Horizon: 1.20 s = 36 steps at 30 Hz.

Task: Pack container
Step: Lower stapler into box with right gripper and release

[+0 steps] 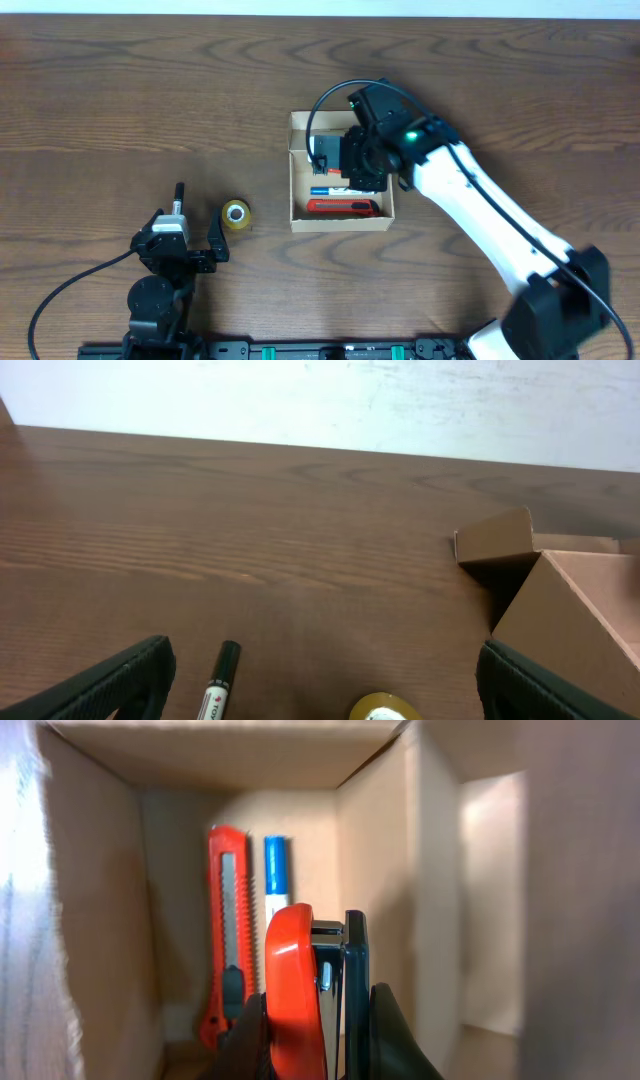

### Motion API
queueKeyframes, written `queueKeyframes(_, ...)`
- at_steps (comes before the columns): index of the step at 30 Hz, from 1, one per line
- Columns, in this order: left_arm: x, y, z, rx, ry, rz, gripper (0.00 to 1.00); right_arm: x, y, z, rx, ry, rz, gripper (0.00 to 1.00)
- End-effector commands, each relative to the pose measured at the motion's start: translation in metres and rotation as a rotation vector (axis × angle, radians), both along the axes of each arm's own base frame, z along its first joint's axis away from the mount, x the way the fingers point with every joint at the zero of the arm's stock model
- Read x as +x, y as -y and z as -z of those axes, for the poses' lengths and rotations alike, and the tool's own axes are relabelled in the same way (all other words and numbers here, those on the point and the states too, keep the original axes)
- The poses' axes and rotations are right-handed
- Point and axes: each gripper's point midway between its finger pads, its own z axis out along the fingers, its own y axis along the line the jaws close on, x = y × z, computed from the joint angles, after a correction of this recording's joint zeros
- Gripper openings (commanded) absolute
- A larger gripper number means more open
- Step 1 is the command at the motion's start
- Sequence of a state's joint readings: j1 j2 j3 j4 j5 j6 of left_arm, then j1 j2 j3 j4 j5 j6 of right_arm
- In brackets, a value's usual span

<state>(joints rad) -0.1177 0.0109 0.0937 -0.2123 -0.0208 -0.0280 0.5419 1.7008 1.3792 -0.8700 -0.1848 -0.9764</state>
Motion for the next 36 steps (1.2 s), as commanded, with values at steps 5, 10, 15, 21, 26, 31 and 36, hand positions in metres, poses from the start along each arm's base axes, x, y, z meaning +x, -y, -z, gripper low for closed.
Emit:
queueKeyframes(5,0.0,0.001,0.014,0.006,-0.031,0.009,0.95,-0.008,-0.012,0.05,-0.025,-0.139,-0.046,0.01)
queueKeyframes(10,0.0,0.001,0.014,0.006,-0.032,0.009,0.96,-0.01,-0.01,0.076,-0.058,-0.195,-0.045,0.01)
queueKeyframes(15,0.0,0.001,0.014,0.006,-0.032,0.009,0.95,-0.009,-0.01,0.09,-0.071,-0.219,-0.044,0.01)
queueKeyframes(21,0.0,0.001,0.014,0.006,-0.032,0.009,0.95,-0.011,-0.012,0.097,-0.069,-0.24,-0.04,0.19)
queueKeyframes(26,0.0,0.001,0.014,0.006,-0.032,0.009,0.95,-0.011,-0.011,0.095,-0.069,-0.241,-0.033,0.35)
queueKeyframes(31,0.0,0.001,0.014,0.006,-0.032,0.009,0.95,-0.011,-0.011,0.079,-0.054,-0.218,-0.032,0.46)
queueKeyframes(36,0.0,0.001,0.014,0.006,-0.032,0.009,0.95,-0.009,-0.015,0.035,0.012,-0.142,-0.017,0.48)
